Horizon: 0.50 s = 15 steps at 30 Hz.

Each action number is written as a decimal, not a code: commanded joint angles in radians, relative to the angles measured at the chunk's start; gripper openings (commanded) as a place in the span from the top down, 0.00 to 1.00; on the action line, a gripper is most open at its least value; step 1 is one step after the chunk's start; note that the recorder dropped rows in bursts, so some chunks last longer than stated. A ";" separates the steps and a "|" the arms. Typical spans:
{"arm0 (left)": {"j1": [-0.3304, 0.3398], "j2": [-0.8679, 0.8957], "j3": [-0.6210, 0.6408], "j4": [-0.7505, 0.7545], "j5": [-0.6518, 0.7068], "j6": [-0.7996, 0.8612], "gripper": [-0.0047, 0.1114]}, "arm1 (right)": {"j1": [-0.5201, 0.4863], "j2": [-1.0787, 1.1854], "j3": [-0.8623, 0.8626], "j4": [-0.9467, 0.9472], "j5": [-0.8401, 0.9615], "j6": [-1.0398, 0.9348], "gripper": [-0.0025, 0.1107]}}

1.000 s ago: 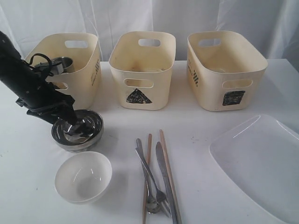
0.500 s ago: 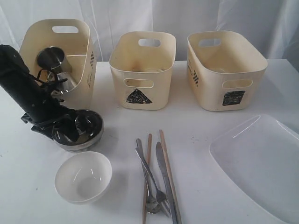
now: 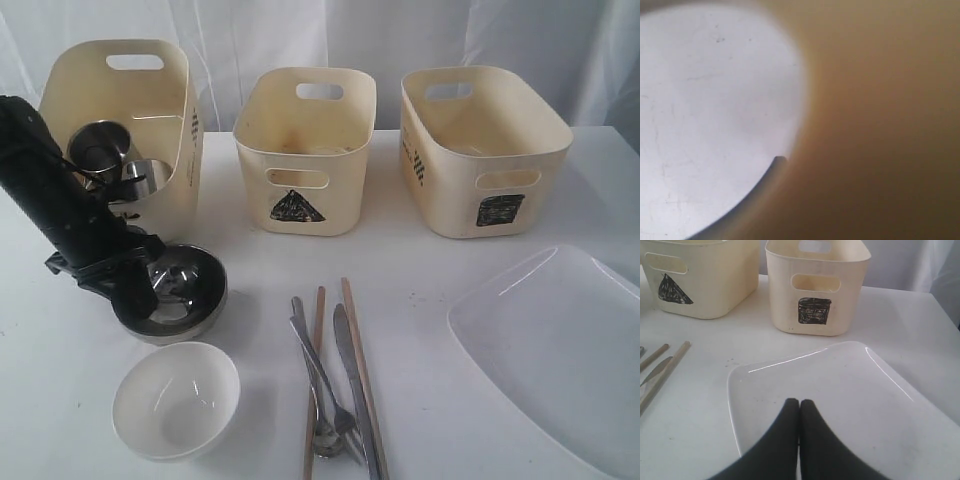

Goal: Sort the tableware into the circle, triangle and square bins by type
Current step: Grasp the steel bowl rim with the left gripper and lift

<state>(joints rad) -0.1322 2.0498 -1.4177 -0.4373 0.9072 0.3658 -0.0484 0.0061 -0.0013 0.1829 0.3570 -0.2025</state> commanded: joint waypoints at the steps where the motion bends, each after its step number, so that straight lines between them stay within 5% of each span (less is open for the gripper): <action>1: -0.004 -0.017 0.009 0.027 0.026 -0.003 0.87 | 0.002 -0.006 0.001 0.002 -0.006 -0.003 0.98; 15: -0.004 -0.017 0.009 0.027 0.045 -0.003 0.87 | 0.002 -0.006 0.001 0.002 -0.006 -0.003 0.98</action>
<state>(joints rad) -0.1322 2.0408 -1.4177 -0.4126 0.9103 0.3658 -0.0484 0.0061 -0.0013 0.1829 0.3570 -0.2025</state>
